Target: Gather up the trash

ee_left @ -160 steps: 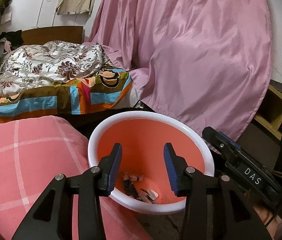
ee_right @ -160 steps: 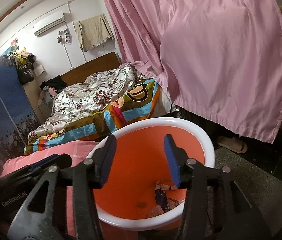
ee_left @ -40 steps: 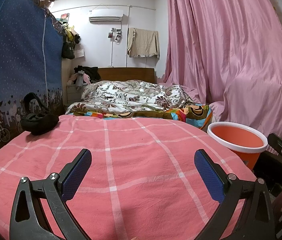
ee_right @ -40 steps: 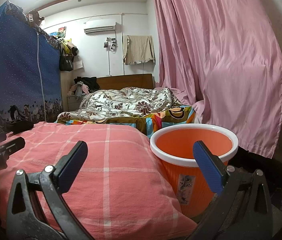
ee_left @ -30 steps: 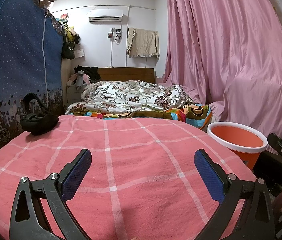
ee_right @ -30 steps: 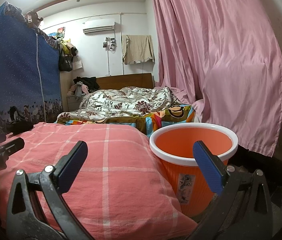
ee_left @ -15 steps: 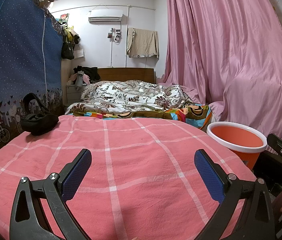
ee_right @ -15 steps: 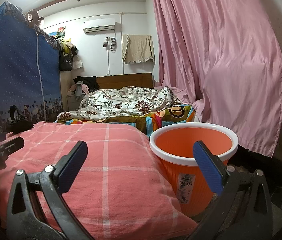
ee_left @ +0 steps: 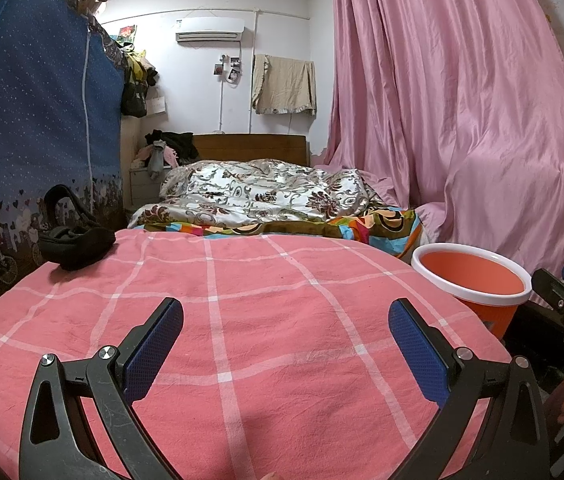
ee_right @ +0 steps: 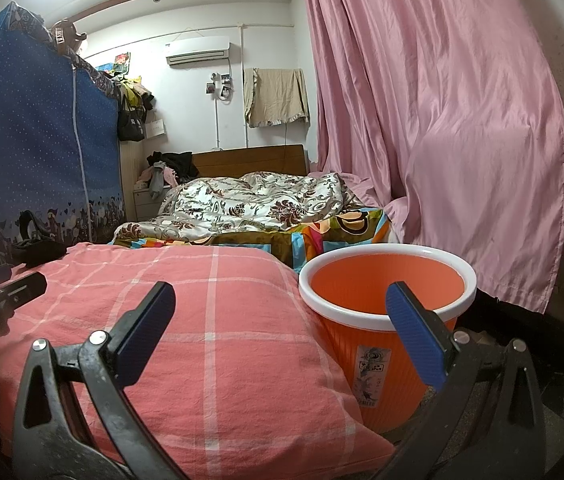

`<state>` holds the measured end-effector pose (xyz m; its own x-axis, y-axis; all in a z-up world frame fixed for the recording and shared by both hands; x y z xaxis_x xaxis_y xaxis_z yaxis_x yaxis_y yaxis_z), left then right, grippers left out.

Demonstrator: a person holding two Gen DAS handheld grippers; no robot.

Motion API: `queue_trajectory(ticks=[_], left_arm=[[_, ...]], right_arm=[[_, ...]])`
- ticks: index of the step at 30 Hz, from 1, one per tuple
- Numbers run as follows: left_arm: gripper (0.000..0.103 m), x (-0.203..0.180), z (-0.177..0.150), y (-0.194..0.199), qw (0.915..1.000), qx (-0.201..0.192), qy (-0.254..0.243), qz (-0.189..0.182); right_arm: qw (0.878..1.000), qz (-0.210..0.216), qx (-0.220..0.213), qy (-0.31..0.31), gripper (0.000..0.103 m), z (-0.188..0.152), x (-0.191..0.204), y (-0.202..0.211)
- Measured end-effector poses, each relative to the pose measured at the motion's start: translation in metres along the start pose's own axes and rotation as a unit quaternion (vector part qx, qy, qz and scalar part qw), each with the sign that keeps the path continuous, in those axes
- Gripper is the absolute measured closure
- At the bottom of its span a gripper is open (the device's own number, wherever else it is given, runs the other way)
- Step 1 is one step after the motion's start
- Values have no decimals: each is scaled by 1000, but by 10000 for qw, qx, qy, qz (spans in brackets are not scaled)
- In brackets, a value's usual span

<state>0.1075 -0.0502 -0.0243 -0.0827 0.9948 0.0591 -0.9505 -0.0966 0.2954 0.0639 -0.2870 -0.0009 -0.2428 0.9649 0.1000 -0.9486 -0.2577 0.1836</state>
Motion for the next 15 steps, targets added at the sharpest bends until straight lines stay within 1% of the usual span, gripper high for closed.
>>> queue_trajectory(ticks=[10, 15], left_arm=[[2, 0, -1, -4, 9999, 71, -75, 110], [2, 0, -1, -2, 9998, 43, -153, 111]], right_arm=[[10000, -3, 48, 18, 0, -6, 5, -1], [10000, -6, 56, 13, 0, -7, 6, -1]])
Point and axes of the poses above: each gripper's, at about its wrist camera, not at the fingertips, and y roughly against the way its jaws point, x to its left, z to its top, the point moved 7 cm from there along -y, roughly the way its jaws point, and after that the axes turned 14 degrees about z, right-handed, at the moved point
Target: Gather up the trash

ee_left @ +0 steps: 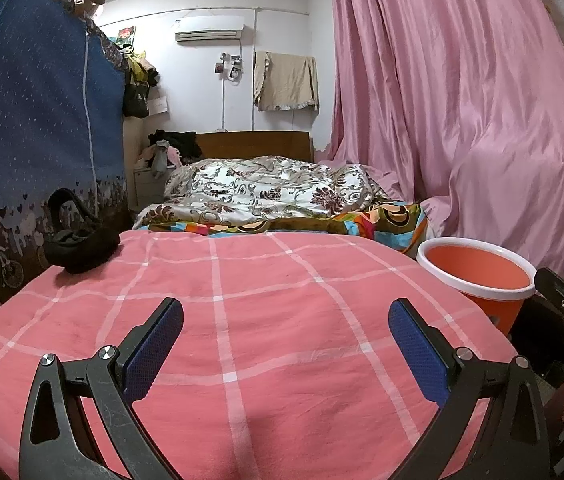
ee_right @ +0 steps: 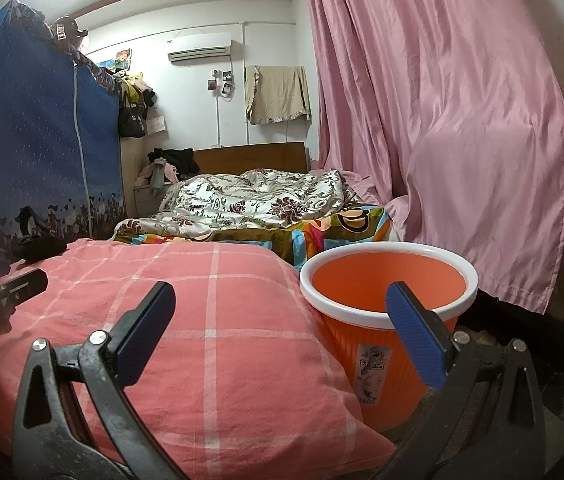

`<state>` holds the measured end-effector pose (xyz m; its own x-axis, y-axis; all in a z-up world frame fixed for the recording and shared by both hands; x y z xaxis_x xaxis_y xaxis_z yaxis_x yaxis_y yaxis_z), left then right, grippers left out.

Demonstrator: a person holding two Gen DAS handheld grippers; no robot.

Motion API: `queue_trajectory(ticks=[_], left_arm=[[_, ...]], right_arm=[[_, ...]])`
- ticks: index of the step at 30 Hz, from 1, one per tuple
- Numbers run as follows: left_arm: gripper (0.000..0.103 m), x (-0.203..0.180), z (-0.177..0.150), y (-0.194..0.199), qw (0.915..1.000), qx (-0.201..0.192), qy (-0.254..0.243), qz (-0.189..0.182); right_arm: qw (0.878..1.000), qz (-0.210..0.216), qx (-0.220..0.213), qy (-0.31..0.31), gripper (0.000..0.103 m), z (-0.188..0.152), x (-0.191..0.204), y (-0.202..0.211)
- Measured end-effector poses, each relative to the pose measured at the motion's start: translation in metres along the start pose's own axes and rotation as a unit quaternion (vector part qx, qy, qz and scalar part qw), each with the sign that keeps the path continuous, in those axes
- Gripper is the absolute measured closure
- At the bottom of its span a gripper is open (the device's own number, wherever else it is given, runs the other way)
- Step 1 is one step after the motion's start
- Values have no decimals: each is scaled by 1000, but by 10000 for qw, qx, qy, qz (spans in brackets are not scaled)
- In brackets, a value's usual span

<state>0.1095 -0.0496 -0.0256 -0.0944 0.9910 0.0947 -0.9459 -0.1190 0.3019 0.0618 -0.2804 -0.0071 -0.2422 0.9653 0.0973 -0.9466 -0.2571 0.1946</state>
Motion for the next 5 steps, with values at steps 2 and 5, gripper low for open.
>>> queue_trajectory(ticks=[2, 5], left_arm=[[2, 0, 0, 0, 10000, -8, -15, 14], [2, 2, 0, 1, 10000, -11, -7, 23]], right_arm=[[10000, 2, -2, 1, 0, 0, 0, 0], [10000, 2, 6, 2, 0, 0, 1, 0]])
Point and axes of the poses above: each gripper's, at about its wrist camera, not at the fingertips, and y roughly against the way its jaws point, x to its left, z to its top, the point moved 7 cm from there along -y, roughly the way its jaws point, and after that the axes turned 14 degrees about z, right-handed, at the moved point
